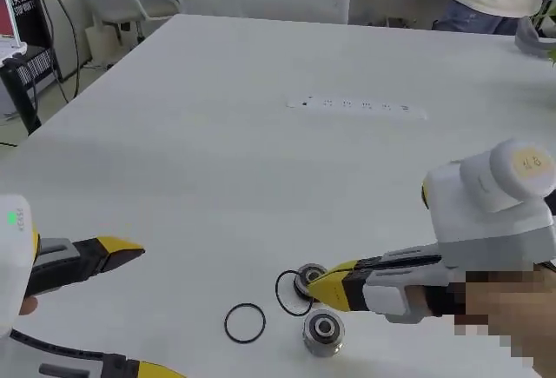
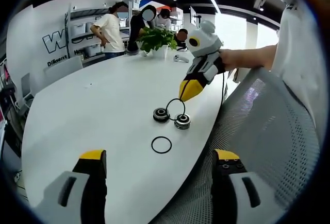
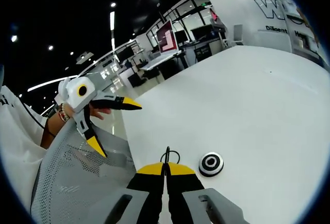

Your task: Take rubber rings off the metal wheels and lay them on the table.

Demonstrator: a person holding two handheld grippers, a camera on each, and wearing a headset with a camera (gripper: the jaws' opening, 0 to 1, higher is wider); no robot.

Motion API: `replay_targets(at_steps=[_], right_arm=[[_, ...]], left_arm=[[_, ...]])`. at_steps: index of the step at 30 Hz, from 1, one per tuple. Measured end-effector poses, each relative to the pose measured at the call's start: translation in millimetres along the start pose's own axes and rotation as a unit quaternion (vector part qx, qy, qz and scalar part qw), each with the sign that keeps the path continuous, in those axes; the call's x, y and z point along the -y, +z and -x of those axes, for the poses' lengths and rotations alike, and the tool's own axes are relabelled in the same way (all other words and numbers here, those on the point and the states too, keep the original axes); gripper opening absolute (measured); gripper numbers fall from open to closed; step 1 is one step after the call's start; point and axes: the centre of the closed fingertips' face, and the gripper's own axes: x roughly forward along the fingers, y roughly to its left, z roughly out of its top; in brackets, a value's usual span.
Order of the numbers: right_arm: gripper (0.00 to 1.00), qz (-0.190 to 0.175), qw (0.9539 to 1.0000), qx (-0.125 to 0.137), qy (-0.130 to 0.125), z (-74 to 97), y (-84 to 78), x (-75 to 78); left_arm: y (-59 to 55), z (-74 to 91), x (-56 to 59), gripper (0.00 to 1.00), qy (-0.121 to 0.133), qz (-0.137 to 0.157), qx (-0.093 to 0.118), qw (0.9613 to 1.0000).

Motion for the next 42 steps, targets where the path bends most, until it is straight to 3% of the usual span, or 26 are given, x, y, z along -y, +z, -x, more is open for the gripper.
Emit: replay_targets(at_steps=[29,37,42], right_arm=[[0.00,0.024,0.9985,-0.047,0.012,-23.5,-21.6,-6.2],[0.00,-0.003,0.9992,-0.041,-0.001,-27.4,-27.6,3.2],[0.00,-0.014,0.9984,-0.055,-0.005,-31.9,-38.3,4.1]], left_arm=[[-1.8,-0.4,3.1,0.82,0.001,0.002,-0.005,1.0000],[-2.2,0.0,2.7,0.81,0.002,0.005,-0.004,1.0000],[-3.0,0.1,2.8,0.81,0.003,0.006,-0.005,1.0000]])
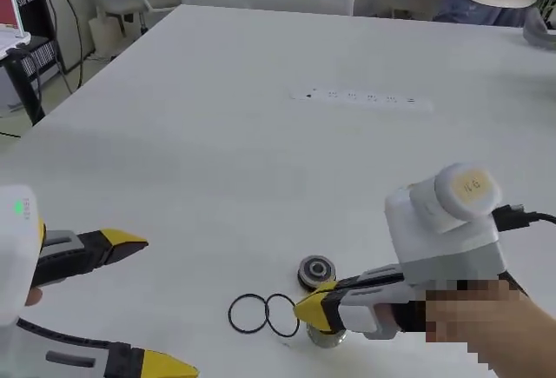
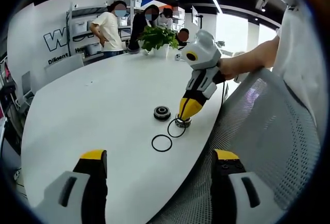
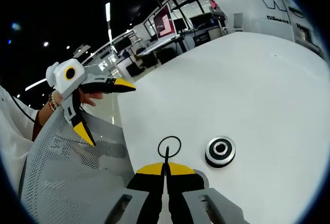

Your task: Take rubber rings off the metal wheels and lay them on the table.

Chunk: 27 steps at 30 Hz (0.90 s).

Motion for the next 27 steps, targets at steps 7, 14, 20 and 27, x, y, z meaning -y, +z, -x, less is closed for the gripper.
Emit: replay_targets(at_steps=[7,14,20,27], right_arm=[[0.00,-0.001,1.0000,0.002,-0.004,-3.2,0.2,-0.1],[0.00,-0.021,0.9994,0.023,0.013,-3.5,8.7,-4.4],[0.00,-0.012,0.9998,0.013,0.008,-8.2,4.8,-3.7],[0.00,0.006,0.9999,0.005,-0.007,-11.0,3.9,1.7]], left_arm=[[-1.2,-0.1,-0.1,0.81,0.001,-0.001,-0.003,1.0000],[-0.8,0.1,-1.2,0.80,0.003,0.002,-0.002,1.0000],[-1.3,-0.2,-2.2,0.80,0.004,0.005,-0.002,1.0000],[-1.7,-0.3,-2.7,0.79,0.005,0.007,-0.002,1.0000]])
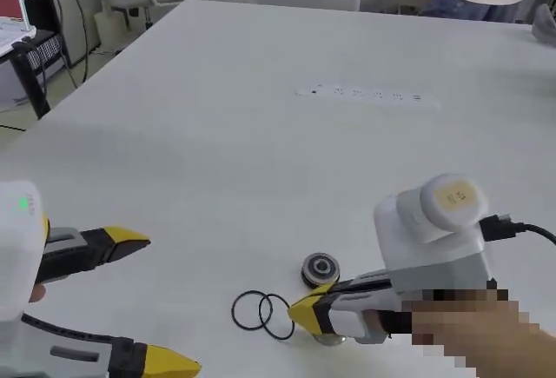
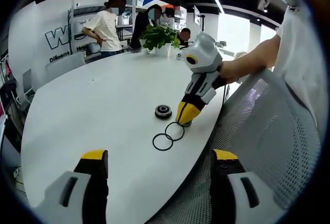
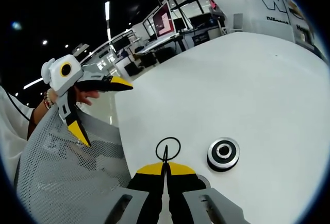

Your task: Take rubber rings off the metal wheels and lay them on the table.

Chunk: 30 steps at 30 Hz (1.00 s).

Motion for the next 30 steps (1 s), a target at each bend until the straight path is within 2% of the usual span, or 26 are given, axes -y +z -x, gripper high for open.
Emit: replay_targets(at_steps=[2,5,12,18,30], right_arm=[[0.00,0.002,1.0000,-0.001,-0.006,-0.1,-0.1,3.1],[0.00,0.015,0.9994,-0.010,-0.030,0.2,-2.0,13.8],[0.00,0.012,0.9994,-0.014,-0.028,-2.4,0.4,15.0],[0.00,0.040,0.9979,-0.030,-0.041,-6.0,-2.2,19.8],[0.02,0.033,0.9980,-0.025,-0.048,-7.8,-1.7,30.5]], left_arm=[[0.0,0.1,0.0,0.79,0.000,-0.001,0.000,1.0000],[-0.3,-0.2,0.6,0.79,-0.001,-0.001,-0.002,1.0000],[-0.6,-0.3,1.5,0.78,-0.003,-0.003,-0.004,1.0000],[-1.1,-0.7,2.3,0.78,-0.005,-0.005,-0.006,1.0000],[-1.0,-1.0,2.5,0.78,-0.004,0.000,-0.005,1.0000]])
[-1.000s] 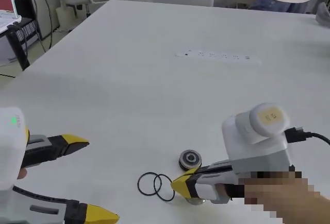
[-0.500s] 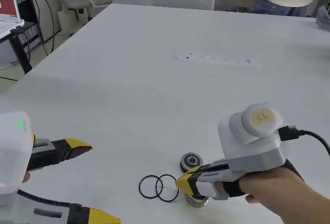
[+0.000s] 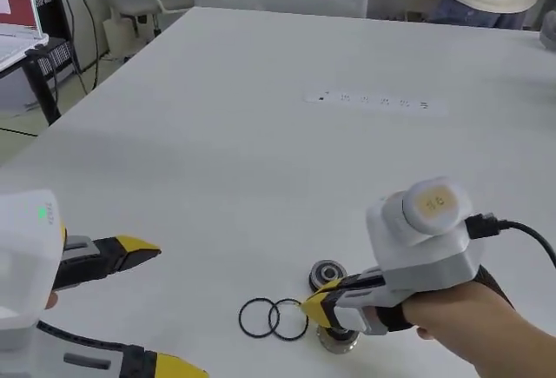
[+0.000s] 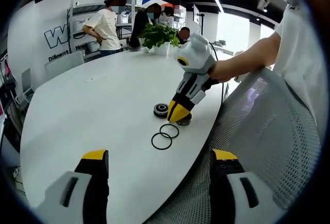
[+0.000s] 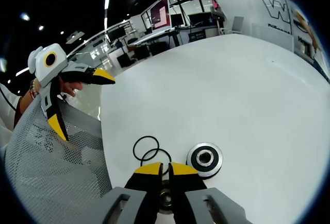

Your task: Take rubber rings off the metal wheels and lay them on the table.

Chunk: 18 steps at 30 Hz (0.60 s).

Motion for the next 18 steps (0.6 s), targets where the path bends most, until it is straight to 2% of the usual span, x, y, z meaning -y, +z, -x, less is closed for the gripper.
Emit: replay_targets(at_steps=[5,18], right_arm=[[0.02,0.001,1.0000,0.003,0.001,0.5,0.7,-0.3],[0.03,0.008,0.9994,0.033,0.007,13.3,14.0,-7.5]], left_arm=[[-0.8,0.3,-0.3,0.78,0.002,0.001,-0.001,1.0000],[-1.3,1.1,-0.7,0.78,0.005,0.003,-0.001,1.0000]])
